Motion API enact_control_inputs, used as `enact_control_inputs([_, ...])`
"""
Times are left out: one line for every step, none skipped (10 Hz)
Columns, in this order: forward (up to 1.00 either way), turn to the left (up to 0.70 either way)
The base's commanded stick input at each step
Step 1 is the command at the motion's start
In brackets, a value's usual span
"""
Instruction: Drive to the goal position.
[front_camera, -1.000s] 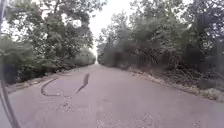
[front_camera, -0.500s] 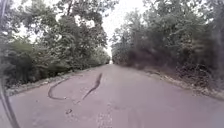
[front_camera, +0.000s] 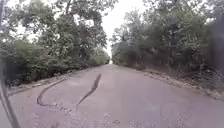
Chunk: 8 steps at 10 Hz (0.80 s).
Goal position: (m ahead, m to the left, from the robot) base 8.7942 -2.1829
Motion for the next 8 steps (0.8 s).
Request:
enact_control_inputs([0.7, 0.0])
enact_control_inputs([0.7, 0.0])
enact_control_inputs([0.7, 0.0])
enact_control_inputs([0.7, 0.0])
enact_control_inputs([0.7, 0.0])
enact_control_inputs([0.7, 0.0])
enact_control_inputs([0.7, 0.0])
enact_control_inputs([0.7, 0.0])
